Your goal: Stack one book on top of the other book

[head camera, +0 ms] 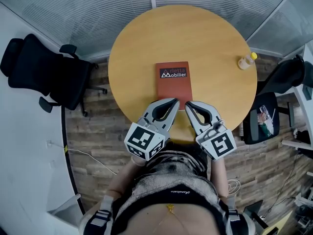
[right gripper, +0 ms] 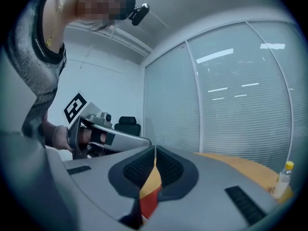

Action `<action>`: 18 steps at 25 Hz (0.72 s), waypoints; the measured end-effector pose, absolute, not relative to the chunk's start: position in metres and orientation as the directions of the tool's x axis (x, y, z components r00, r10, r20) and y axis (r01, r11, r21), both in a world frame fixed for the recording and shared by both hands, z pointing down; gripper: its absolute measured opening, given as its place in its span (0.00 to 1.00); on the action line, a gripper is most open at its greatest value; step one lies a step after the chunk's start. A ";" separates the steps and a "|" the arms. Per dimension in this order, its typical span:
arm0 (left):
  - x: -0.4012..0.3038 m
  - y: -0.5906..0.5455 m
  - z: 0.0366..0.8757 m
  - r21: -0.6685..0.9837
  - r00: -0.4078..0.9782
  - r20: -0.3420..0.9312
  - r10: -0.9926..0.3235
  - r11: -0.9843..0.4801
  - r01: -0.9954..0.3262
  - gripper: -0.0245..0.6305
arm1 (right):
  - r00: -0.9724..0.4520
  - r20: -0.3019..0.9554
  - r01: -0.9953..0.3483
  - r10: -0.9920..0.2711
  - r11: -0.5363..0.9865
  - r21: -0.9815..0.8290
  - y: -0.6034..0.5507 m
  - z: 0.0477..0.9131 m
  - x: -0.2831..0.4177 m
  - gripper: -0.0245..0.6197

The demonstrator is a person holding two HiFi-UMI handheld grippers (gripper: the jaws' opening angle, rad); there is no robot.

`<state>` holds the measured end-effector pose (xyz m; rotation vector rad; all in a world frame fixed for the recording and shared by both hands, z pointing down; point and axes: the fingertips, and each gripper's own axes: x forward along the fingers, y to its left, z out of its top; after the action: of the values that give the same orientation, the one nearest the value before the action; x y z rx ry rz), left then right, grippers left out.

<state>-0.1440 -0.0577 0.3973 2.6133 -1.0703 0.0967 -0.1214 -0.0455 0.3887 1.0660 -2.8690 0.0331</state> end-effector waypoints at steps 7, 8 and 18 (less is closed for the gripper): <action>-0.144 -0.050 0.381 0.215 0.718 0.157 -0.678 -0.686 -0.695 0.07 | -0.752 0.052 -0.656 -0.657 0.754 0.036 -0.039 0.360 -0.127 0.08; -0.144 -0.050 0.381 0.213 0.717 0.159 -0.679 -0.686 -0.696 0.07 | -0.751 0.056 -0.656 -0.657 0.753 0.041 -0.039 0.359 -0.127 0.08; -0.144 -0.049 0.377 0.192 0.720 0.150 -0.677 -0.695 -0.693 0.07 | -0.745 0.082 -0.660 -0.662 0.749 0.054 -0.038 0.361 -0.128 0.08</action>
<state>-0.1436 -0.0489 0.3771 2.6911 -1.0894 0.0990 -0.1284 -0.0380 0.3610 1.0787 -2.8478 -0.0324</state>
